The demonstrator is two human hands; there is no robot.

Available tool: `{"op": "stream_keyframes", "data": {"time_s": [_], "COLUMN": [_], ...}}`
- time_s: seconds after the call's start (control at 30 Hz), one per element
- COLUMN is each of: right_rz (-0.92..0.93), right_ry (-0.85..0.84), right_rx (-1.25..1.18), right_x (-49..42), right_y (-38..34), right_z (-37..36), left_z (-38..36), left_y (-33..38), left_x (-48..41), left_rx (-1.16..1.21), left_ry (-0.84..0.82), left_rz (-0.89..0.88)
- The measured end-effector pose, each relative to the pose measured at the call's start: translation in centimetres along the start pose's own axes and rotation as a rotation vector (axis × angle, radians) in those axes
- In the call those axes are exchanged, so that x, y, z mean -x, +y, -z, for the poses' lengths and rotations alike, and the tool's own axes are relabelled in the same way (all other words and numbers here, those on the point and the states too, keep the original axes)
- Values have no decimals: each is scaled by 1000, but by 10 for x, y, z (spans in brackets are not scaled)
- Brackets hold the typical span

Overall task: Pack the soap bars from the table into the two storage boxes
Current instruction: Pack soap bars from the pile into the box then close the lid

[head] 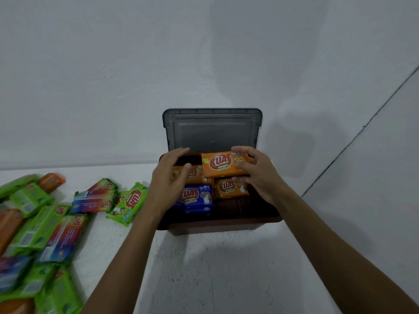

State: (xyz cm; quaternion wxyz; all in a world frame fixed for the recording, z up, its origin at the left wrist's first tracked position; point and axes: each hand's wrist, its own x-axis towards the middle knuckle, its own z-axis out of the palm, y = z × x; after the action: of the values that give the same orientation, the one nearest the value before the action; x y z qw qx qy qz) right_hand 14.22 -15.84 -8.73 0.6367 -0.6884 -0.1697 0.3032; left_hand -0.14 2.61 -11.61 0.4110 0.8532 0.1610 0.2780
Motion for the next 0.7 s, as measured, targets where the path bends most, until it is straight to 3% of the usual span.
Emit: {"op": "stream_keyframes", "data": {"time_s": [0.2,0.47,0.7], "right_rz": [-126,-337,-300], "right_ry": [31,-61,-108], "right_rx": [496,630,971], "right_x": [0,-4,-5], "right_y": [9,45,55], "right_z": [15,3,-3], "left_z": [10,6,4], "left_y": [-24,-31,-39], "left_x": [9,17,18], "left_rx": [-214,-306,-373], "left_ry": [32,-18,-38], "left_rz": [71,130,81]}}
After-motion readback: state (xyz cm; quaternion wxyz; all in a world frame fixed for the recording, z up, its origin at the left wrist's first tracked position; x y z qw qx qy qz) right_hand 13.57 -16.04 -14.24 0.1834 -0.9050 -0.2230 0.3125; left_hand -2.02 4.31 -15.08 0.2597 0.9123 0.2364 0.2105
